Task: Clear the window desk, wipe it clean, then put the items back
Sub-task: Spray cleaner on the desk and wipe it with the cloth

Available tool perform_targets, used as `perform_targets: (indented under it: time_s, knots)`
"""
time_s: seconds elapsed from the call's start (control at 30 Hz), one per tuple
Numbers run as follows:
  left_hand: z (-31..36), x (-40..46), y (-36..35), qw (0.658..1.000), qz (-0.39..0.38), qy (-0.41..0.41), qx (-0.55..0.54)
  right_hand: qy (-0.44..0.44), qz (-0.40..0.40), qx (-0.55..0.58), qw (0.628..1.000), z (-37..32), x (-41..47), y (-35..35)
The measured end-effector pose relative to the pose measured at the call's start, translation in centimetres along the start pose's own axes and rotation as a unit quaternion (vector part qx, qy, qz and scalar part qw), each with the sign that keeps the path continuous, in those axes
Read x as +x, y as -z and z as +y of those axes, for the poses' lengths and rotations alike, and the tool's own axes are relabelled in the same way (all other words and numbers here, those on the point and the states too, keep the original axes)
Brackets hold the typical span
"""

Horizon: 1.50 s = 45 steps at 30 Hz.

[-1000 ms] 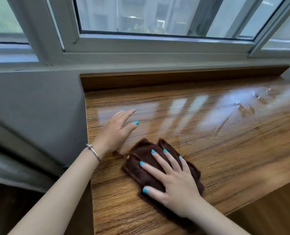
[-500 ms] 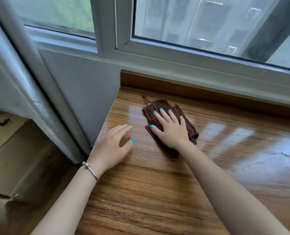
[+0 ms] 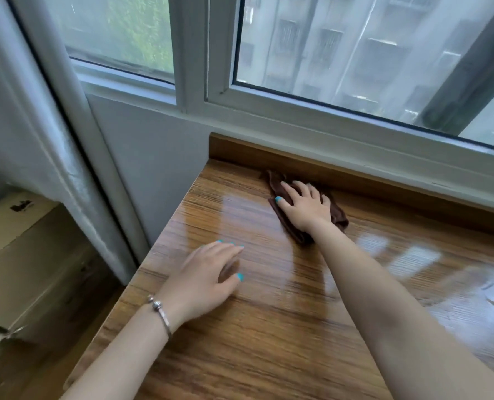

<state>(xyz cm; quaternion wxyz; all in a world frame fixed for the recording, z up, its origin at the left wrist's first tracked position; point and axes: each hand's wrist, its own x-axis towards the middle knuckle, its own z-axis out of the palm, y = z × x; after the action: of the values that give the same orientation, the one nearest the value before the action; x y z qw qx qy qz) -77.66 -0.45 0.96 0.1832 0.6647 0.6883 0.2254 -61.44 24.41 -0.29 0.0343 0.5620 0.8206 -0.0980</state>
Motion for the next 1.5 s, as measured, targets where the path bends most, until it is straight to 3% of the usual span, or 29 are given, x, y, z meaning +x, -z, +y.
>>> perform_targets:
  time_s: [0.1, 0.27, 0.33, 0.4, 0.53, 0.63, 0.73, 0.9, 1.0, 1.07, 1.2, 1.27, 1.33, 1.43, 1.5]
  knots:
    - [1.3, 0.6, -0.6, 0.999, 0.017, -0.007, -0.031, 0.014, 0.012, -0.01, 1.0, -0.4, -3.8, -1.1]
    - [1.7, 0.9, -1.2, 0.995, 0.047, 0.004, -0.084, 0.149, 0.049, -0.009, 0.988, 0.7, -17.8, -4.9]
    - [2.1, 1.1, -1.3, 0.994, 0.043, 0.007, -0.101, 0.167, 0.03, 0.002, 0.985, 2.1, -19.9, -5.2]
    - [2.4, 1.0, -1.5, 0.993, 0.035, 0.01, -0.11, 0.138, 0.023, -0.003, 0.99, 3.4, -16.9, -4.0]
    - [2.8, -0.3, -1.6, 0.996, 0.025, 0.02, -0.089, -0.048, 0.02, 0.02, 0.998, 4.5, -7.8, -0.8]
    - [2.0, -1.8, -1.5, 0.998, 0.019, 0.017, -0.051, -0.077, 0.007, 0.022, 0.997, 3.4, -7.0, -1.3]
    - [1.0, -2.9, -1.2, 0.997, 0.013, 0.029, -0.068, -0.032, 0.019, 0.015, 0.999, 1.8, -12.9, -2.8]
    - [0.7, -2.5, -0.6, 0.991, -0.002, 0.025, -0.134, 0.116, 0.073, -0.004, 0.991, -1.1, -28.2, -6.6]
    - [1.1, -1.9, -0.1, 0.99, -0.035, 0.014, -0.139, 0.115, 0.032, -0.013, 0.993, -0.7, -29.4, -6.6]
    - [1.3, -1.8, 0.4, 0.989, -0.056, -0.004, -0.138, 0.055, 0.018, -0.003, 0.998, 0.7, -25.9, -5.1]
    - [1.4, -2.6, 1.5, 0.984, -0.053, -0.023, -0.166, -0.207, 0.017, 0.072, 0.976, 1.9, -20.0, -2.7]
    - [1.1, -3.0, 1.9, 0.982, -0.053, -0.026, -0.178, -0.233, 0.021, 0.069, 0.97, 0.1, -21.0, -3.6]
    - [0.7, -2.9, 2.2, 0.982, -0.053, -0.037, -0.179, -0.186, 0.042, 0.049, 0.981, -2.4, -24.1, -5.6]
    - [0.6, -1.6, 2.3, 0.98, -0.03, -0.047, -0.19, -0.045, 0.107, -0.001, 0.993, -6.1, -30.9, -8.6]
    - [1.0, -0.6, 2.1, 0.978, -0.029, -0.057, -0.197, -0.01, 0.099, -0.006, 0.995, -6.3, -32.5, -9.0]
